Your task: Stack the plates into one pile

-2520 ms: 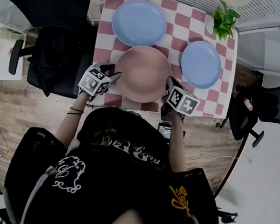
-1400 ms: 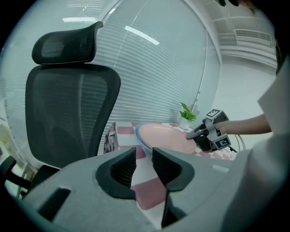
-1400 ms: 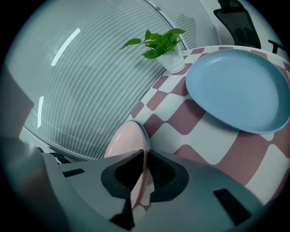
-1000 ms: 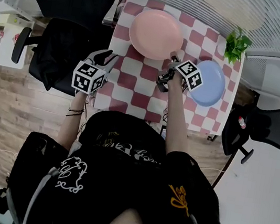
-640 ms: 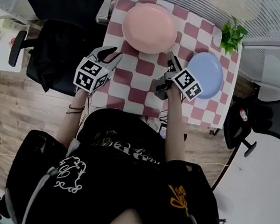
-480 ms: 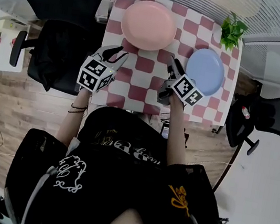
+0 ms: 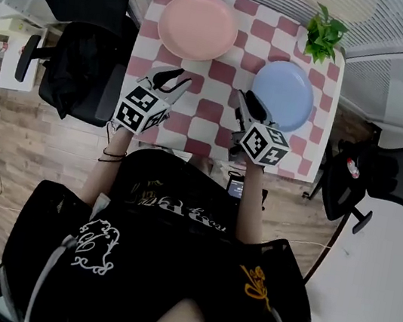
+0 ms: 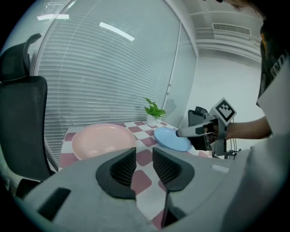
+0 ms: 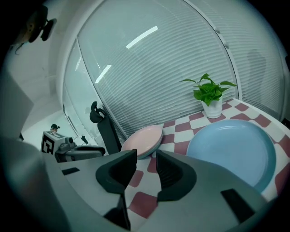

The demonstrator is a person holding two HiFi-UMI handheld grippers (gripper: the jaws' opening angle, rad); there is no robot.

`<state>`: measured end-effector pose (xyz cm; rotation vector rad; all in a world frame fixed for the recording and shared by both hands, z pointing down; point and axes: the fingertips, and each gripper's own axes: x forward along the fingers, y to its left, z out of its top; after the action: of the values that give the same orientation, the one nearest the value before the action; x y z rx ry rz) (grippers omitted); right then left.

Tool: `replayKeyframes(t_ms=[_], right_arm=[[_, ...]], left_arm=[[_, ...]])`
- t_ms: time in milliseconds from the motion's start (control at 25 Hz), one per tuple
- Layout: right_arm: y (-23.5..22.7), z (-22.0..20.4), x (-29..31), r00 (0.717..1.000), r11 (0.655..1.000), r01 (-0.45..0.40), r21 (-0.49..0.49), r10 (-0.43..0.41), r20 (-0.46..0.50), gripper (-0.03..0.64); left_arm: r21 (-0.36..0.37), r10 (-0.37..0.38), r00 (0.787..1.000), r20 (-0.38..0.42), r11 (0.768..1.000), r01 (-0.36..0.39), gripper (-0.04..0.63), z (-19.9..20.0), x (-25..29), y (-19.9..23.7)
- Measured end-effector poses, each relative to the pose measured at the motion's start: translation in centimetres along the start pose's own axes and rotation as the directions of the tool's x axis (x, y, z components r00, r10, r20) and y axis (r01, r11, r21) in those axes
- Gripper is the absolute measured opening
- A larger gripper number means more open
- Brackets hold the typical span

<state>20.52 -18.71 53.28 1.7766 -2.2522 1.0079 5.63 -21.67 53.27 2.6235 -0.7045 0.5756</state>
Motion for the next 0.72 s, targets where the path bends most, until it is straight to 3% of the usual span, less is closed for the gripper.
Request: replayKeyframes(t_ms=[320, 480, 720], right_arm=[[-6.0, 0.5, -5.9, 0.998, 0.99, -0.046, -0.133, 0.041, -0.044, 0.1], [-9.7, 0.7, -8.2, 0.997, 0.986, -0.063, -0.152, 0.056, -0.056, 0.097], [-15.0, 0.1, -10.4, 0.996, 0.991, -0.041, -0.125, 0.03, -0.083, 0.097]], left_arm=[[-0.061, 0.119, 0.993, 0.014, 0.991, -0.118, 0.11, 0.9, 2.9, -5.7], [-0.094, 0.148, 0.989, 0.005, 0.985, -0.147, 0.11, 0.2, 4.6, -9.2], [-0.099, 0.118, 0.992, -0.054, 0.988, -0.123, 0.112, -1.3, 8.9, -13.7]])
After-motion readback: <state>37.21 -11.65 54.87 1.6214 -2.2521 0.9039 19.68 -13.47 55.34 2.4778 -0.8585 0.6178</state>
